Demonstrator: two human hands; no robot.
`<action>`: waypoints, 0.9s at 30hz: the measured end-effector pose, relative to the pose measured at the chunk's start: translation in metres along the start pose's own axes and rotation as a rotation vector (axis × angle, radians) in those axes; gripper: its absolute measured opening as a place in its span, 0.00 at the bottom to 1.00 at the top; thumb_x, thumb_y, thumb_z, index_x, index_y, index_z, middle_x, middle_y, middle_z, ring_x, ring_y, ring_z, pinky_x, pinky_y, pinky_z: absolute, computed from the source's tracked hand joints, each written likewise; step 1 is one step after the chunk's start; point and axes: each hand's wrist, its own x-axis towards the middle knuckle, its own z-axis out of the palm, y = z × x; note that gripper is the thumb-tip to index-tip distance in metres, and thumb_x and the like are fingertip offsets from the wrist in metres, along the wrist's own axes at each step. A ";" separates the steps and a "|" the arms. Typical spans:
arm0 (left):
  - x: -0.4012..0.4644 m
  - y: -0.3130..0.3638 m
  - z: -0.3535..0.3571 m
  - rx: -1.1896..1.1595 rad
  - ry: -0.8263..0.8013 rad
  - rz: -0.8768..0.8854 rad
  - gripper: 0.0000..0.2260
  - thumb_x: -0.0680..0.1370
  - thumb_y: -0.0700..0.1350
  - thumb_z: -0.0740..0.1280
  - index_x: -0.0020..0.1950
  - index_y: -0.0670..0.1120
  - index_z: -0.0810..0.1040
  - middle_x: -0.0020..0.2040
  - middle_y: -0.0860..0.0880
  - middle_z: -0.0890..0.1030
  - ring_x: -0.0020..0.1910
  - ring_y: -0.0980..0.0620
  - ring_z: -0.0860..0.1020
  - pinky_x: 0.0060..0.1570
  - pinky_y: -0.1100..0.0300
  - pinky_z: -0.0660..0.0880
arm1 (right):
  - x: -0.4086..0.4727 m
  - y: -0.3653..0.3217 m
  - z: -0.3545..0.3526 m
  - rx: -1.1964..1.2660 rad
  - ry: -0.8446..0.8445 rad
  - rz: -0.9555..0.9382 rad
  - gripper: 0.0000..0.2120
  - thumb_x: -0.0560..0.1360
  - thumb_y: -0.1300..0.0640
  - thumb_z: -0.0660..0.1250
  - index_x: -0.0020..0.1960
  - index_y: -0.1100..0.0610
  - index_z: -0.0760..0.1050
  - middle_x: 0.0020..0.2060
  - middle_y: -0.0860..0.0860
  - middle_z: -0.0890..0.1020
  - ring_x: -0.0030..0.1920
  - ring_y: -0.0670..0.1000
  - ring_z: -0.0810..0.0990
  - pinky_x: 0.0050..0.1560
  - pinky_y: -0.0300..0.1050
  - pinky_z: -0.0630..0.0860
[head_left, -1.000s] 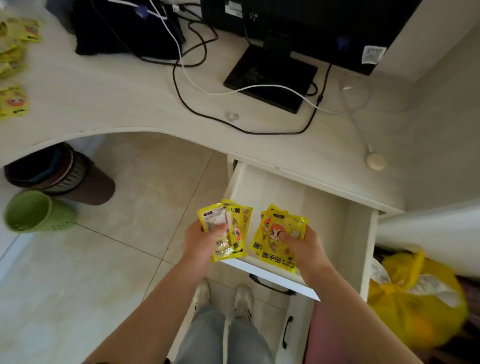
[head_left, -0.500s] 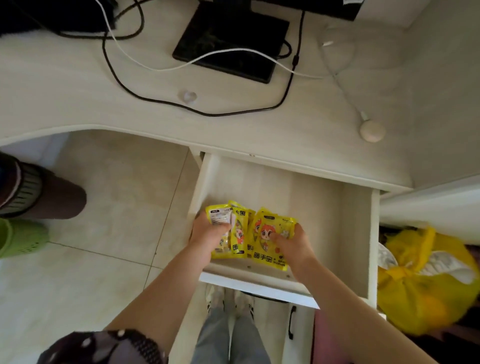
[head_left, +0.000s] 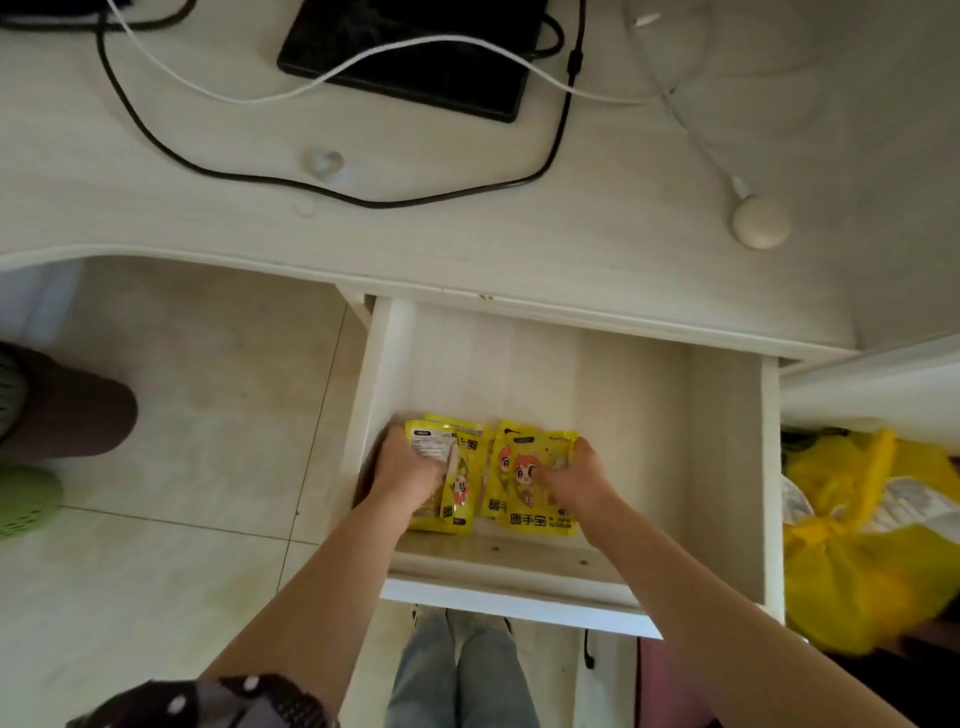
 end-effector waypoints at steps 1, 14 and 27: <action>0.001 0.000 0.001 0.022 -0.015 0.022 0.11 0.69 0.40 0.75 0.48 0.48 0.78 0.44 0.48 0.83 0.42 0.50 0.81 0.41 0.58 0.79 | 0.001 0.001 -0.001 -0.008 -0.008 0.003 0.16 0.73 0.62 0.69 0.57 0.57 0.68 0.49 0.54 0.78 0.44 0.55 0.79 0.40 0.49 0.78; -0.048 0.011 -0.023 0.105 -0.165 0.059 0.15 0.75 0.42 0.69 0.60 0.51 0.73 0.51 0.52 0.79 0.40 0.59 0.74 0.37 0.67 0.70 | -0.039 -0.011 -0.016 -0.329 -0.036 -0.048 0.19 0.78 0.50 0.61 0.66 0.59 0.71 0.54 0.56 0.81 0.46 0.53 0.78 0.44 0.45 0.76; -0.148 0.003 -0.080 0.072 0.005 0.287 0.09 0.78 0.43 0.65 0.58 0.48 0.77 0.49 0.55 0.79 0.45 0.62 0.77 0.42 0.74 0.70 | -0.132 -0.055 -0.005 -0.456 -0.027 -0.429 0.18 0.78 0.59 0.61 0.68 0.55 0.69 0.61 0.52 0.78 0.48 0.51 0.77 0.43 0.42 0.73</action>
